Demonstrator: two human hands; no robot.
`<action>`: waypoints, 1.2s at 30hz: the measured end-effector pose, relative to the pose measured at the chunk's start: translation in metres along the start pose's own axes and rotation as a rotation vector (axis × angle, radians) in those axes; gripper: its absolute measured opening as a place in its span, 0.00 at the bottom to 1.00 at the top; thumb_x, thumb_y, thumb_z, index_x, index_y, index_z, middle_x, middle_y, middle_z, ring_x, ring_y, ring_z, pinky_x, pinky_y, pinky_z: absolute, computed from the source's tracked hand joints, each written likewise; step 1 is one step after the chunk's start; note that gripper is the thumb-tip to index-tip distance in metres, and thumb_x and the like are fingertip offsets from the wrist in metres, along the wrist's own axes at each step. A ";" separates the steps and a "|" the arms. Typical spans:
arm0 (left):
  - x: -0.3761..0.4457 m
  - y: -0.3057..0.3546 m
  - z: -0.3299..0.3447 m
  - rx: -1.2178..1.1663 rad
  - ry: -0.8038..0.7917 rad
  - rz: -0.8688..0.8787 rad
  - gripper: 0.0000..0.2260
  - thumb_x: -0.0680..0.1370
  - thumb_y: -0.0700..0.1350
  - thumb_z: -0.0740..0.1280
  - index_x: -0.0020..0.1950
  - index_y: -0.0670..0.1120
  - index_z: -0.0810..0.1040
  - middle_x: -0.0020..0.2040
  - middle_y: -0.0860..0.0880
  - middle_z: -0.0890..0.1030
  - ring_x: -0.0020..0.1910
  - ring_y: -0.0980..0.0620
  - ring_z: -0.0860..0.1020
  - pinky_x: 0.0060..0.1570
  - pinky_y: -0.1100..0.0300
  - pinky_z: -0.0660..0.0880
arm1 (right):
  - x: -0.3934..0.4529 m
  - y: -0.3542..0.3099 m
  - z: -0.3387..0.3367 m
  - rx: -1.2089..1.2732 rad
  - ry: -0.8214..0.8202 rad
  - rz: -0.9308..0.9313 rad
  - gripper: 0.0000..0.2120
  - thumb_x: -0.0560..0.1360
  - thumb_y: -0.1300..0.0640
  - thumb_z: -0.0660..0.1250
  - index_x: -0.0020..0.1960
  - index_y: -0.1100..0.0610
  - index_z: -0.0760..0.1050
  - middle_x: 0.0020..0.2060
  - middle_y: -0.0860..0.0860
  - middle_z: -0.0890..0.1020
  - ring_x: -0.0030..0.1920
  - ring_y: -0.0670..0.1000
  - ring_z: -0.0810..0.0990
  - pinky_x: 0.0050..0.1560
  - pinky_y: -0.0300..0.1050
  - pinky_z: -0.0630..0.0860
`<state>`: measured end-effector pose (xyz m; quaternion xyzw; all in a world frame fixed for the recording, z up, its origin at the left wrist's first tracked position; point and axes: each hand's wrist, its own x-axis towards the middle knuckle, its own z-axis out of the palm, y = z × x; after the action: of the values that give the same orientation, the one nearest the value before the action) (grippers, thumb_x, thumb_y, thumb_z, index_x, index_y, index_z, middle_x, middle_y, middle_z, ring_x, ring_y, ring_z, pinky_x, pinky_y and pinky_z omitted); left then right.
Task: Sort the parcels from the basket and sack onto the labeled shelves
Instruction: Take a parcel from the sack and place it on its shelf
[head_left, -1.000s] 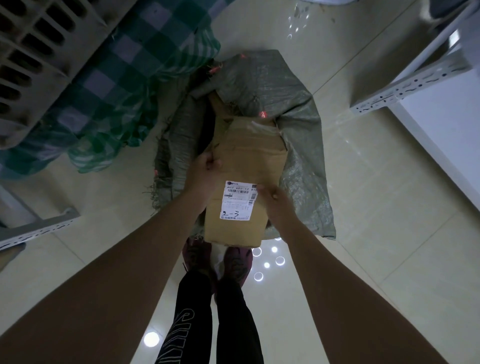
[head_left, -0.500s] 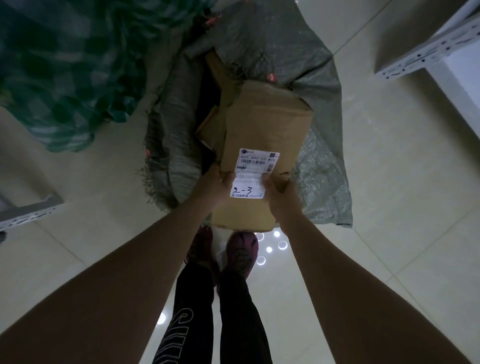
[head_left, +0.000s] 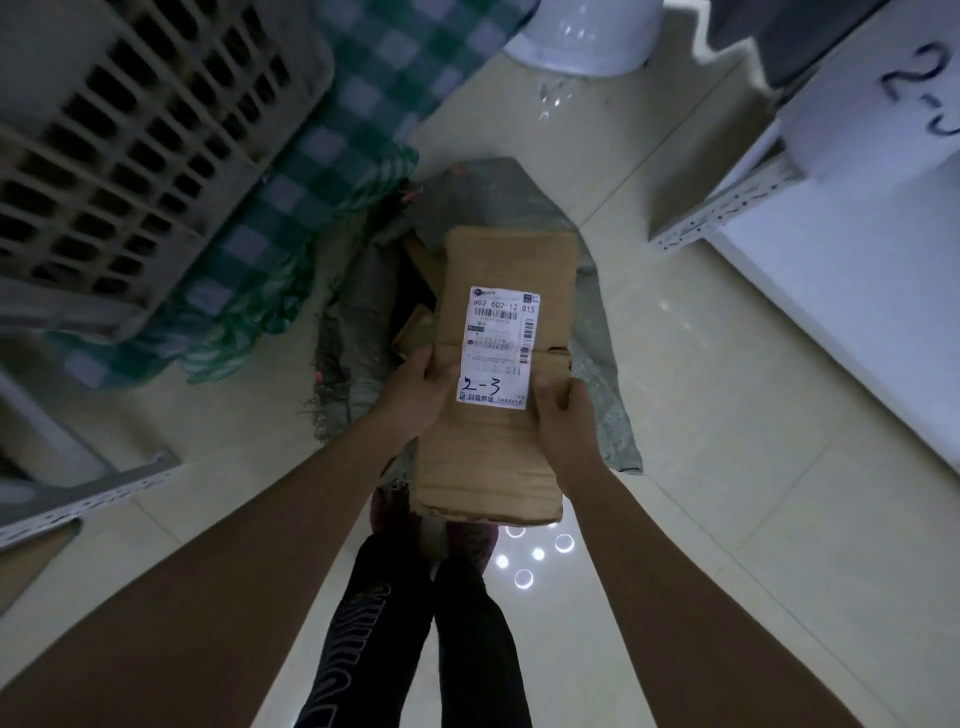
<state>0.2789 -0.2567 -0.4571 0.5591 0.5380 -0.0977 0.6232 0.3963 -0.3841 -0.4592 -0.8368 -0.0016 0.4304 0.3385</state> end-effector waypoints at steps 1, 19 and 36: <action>-0.011 0.010 0.000 -0.016 -0.005 0.014 0.22 0.81 0.50 0.62 0.75 0.52 0.65 0.69 0.54 0.71 0.65 0.53 0.71 0.63 0.59 0.68 | -0.012 -0.006 -0.008 0.018 0.017 -0.015 0.18 0.81 0.47 0.61 0.64 0.58 0.67 0.61 0.54 0.73 0.55 0.51 0.72 0.54 0.47 0.69; -0.203 0.118 -0.008 0.189 -0.165 0.252 0.24 0.76 0.54 0.64 0.72 0.57 0.68 0.65 0.56 0.77 0.61 0.53 0.76 0.63 0.49 0.73 | -0.238 -0.058 -0.121 0.241 0.251 -0.067 0.08 0.82 0.54 0.61 0.56 0.57 0.69 0.45 0.43 0.75 0.50 0.48 0.72 0.41 0.34 0.68; -0.330 0.157 0.065 0.461 -0.378 0.452 0.23 0.75 0.50 0.64 0.70 0.56 0.70 0.62 0.57 0.78 0.59 0.55 0.77 0.62 0.51 0.74 | -0.363 0.009 -0.175 0.631 0.501 -0.036 0.10 0.82 0.57 0.59 0.63 0.56 0.69 0.50 0.45 0.76 0.53 0.48 0.74 0.51 0.41 0.68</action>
<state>0.2964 -0.4113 -0.1200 0.7615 0.2402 -0.1779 0.5751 0.2908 -0.5966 -0.1331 -0.7706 0.1984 0.1866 0.5762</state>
